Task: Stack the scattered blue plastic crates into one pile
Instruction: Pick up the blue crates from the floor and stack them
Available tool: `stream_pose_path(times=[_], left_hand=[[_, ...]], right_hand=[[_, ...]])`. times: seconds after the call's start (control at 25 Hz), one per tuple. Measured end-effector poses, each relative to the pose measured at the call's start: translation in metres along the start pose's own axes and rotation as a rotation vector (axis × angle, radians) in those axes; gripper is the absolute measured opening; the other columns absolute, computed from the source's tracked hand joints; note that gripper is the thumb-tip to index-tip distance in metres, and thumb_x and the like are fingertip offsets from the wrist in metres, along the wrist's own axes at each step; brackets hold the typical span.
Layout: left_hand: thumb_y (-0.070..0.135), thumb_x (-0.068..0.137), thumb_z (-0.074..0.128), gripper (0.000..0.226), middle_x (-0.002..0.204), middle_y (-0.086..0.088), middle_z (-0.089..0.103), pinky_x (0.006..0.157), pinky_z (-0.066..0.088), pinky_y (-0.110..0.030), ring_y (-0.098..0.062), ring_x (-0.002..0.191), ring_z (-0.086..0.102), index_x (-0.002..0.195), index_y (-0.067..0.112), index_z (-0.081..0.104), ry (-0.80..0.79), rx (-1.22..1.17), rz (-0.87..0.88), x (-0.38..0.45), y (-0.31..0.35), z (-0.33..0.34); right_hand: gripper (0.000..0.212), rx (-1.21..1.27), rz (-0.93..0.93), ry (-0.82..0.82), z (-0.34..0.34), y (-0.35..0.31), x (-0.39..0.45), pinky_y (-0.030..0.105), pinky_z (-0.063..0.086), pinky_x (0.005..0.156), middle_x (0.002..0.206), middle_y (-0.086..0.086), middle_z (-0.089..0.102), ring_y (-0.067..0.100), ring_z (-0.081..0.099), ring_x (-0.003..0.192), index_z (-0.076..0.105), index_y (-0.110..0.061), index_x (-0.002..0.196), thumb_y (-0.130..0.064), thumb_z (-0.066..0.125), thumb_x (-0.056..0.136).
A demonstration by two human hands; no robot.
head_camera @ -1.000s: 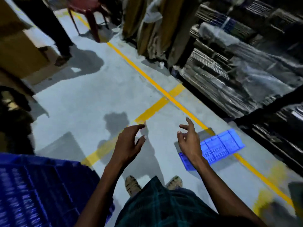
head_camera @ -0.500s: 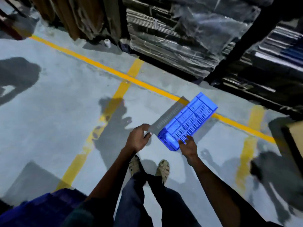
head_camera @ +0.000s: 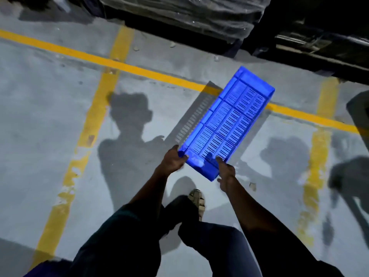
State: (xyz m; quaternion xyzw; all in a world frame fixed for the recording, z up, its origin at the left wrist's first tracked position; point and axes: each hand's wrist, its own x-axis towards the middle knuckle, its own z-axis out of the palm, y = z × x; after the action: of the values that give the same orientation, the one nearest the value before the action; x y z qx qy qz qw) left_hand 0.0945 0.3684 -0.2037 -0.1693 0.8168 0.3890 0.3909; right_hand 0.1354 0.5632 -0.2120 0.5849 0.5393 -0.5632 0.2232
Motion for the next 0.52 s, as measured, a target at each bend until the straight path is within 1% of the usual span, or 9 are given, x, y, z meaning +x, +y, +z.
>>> stream_pose_path(times=[0.04,0.12,0.16,0.24,0.28,0.36,0.4,0.48,0.52], left_hand=[[0.026,0.090,0.068,0.059,0.138,-0.018,0.057,0.105,0.046,-0.039,-0.032,0.126,0.057,0.139,0.000,0.047,-0.019,-0.076,-0.007,0.009,-0.004,0.010],[0.026,0.087,0.071,0.047,0.116,-0.018,0.068,0.092,0.052,-0.041,-0.032,0.108,0.065,0.122,-0.002,0.058,-0.018,-0.237,-0.020,0.021,-0.009,0.022],[0.026,0.087,0.072,0.042,0.105,-0.016,0.068,0.085,0.052,-0.039,-0.030,0.100,0.066,0.115,-0.002,0.060,0.006,-0.273,-0.037,0.023,-0.009,0.023],[0.029,0.088,0.072,0.035,0.099,-0.020,0.069,0.085,0.050,-0.040,-0.031,0.093,0.066,0.107,0.002,0.060,0.063,-0.277,-0.052,0.022,-0.001,0.019],[0.034,0.088,0.071,0.035,0.098,-0.020,0.069,0.087,0.051,-0.039,-0.031,0.094,0.065,0.104,0.005,0.059,0.090,-0.250,-0.043,0.021,0.004,0.015],[0.049,0.086,0.066,0.046,0.104,-0.019,0.068,0.093,0.052,-0.040,-0.033,0.100,0.063,0.104,0.008,0.057,0.138,-0.133,-0.039,0.014,0.018,0.002],[0.053,0.086,0.064,0.047,0.102,-0.017,0.068,0.091,0.053,-0.040,-0.034,0.100,0.063,0.103,0.010,0.055,0.155,-0.099,-0.034,0.006,0.027,-0.005],[0.050,0.088,0.063,0.039,0.085,-0.004,0.064,0.071,0.054,-0.029,-0.031,0.085,0.063,0.093,0.013,0.050,0.166,-0.132,0.010,-0.014,0.042,-0.021],[0.046,0.089,0.063,0.035,0.075,0.001,0.058,0.059,0.049,-0.023,-0.027,0.076,0.060,0.088,0.014,0.048,0.175,-0.151,0.034,-0.026,0.049,-0.030]], right_hand=[[0.056,0.020,0.016,0.007,0.002,0.004,0.011,0.054,0.045,0.103,0.132,0.020,0.058,0.039,0.055,0.123,0.050,0.000,0.128,-0.034,0.069,0.087],[0.054,0.046,0.037,0.021,0.003,0.010,0.024,0.050,0.051,0.095,0.129,0.019,0.059,0.036,0.059,0.115,0.049,-0.002,0.126,-0.032,0.071,0.087],[0.049,0.060,0.031,0.014,0.003,0.011,0.026,0.045,0.053,0.086,0.126,0.019,0.060,0.033,0.062,0.107,0.050,-0.003,0.121,-0.030,0.071,0.087],[0.040,0.035,-0.042,0.038,0.002,0.010,0.025,0.037,0.050,0.070,0.124,0.025,0.062,0.028,0.060,0.094,0.053,-0.003,0.114,-0.024,0.072,0.087],[0.043,-0.008,-0.091,0.076,0.001,0.009,0.023,0.038,0.051,0.070,0.124,0.026,0.061,0.027,0.060,0.094,0.051,-0.001,0.118,-0.022,0.072,0.086],[0.049,-0.037,-0.175,0.132,0.001,0.002,0.009,0.044,0.052,0.086,0.126,0.023,0.059,0.028,0.060,0.102,0.045,0.001,0.124,-0.018,0.070,0.087],[0.047,-0.020,-0.193,0.139,0.001,-0.004,-0.003,0.044,0.051,0.092,0.126,0.021,0.057,0.027,0.059,0.104,0.044,0.001,0.125,-0.016,0.068,0.088],[0.037,0.050,-0.191,0.122,0.000,-0.017,-0.029,0.038,0.049,0.088,0.121,0.017,0.056,0.024,0.055,0.100,0.045,-0.004,0.123,-0.014,0.062,0.091],[0.031,0.083,-0.182,0.108,-0.001,-0.024,-0.042,0.035,0.048,0.082,0.117,0.015,0.056,0.023,0.054,0.097,0.046,-0.007,0.120,-0.014,0.058,0.093]])
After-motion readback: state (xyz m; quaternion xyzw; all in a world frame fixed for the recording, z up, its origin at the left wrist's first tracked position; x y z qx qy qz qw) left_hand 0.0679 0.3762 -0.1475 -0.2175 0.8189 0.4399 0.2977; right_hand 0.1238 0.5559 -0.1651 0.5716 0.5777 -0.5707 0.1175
